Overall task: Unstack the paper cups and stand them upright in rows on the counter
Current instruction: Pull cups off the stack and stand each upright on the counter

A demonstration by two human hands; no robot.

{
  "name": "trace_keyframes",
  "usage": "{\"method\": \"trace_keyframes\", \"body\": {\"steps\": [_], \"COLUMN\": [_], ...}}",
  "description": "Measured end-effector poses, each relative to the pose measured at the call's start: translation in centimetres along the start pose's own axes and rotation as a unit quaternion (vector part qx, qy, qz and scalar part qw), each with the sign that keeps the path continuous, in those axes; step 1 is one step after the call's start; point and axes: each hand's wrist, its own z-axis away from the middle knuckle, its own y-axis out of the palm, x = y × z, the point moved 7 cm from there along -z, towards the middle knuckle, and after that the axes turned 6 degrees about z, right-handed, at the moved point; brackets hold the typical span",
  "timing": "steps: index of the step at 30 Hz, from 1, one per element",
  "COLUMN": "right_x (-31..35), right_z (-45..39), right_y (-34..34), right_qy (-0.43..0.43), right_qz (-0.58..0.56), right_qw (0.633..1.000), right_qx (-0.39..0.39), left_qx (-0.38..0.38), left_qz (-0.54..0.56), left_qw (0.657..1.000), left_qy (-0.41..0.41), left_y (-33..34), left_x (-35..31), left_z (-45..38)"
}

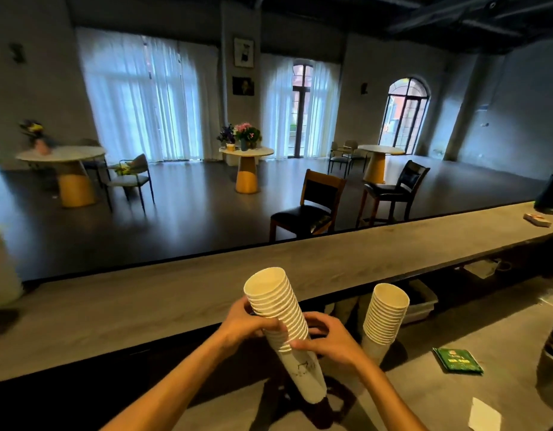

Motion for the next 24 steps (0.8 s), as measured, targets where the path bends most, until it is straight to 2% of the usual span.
{"method": "trace_keyframes", "body": {"steps": [6, 10, 13, 15, 18, 24], "right_x": [8.7, 14.3, 19.2, 22.2, 25.7, 29.6], "right_z": [0.1, -0.1, -0.2, -0.5, -1.3, -4.2], "right_y": [8.2, 14.8, 18.7, 21.0, 23.7, 28.4], "right_qy": [-0.040, -0.069, -0.113, -0.137, -0.174, -0.219], "right_qz": [0.016, 0.052, 0.059, 0.052, 0.050, 0.053], "right_qw": [0.998, 0.992, 0.987, 0.985, 0.979, 0.967], "right_qx": [0.036, 0.089, 0.099, 0.093, 0.091, 0.121], "left_qx": [-0.018, -0.063, -0.118, -0.159, -0.228, -0.374], "left_qz": [0.142, 0.217, 0.237, 0.224, 0.147, 0.053], "left_qw": [0.990, 0.973, 0.961, 0.956, 0.952, 0.911], "left_qy": [0.011, 0.043, 0.078, 0.106, 0.144, 0.165], "left_y": [-12.1, -19.6, -24.1, -26.6, -28.8, -32.5], "left_x": [-3.7, -6.0, -7.6, -8.5, -9.7, -11.4], "left_z": [7.2, 13.1, 16.7, 18.7, 20.9, 23.5]}}
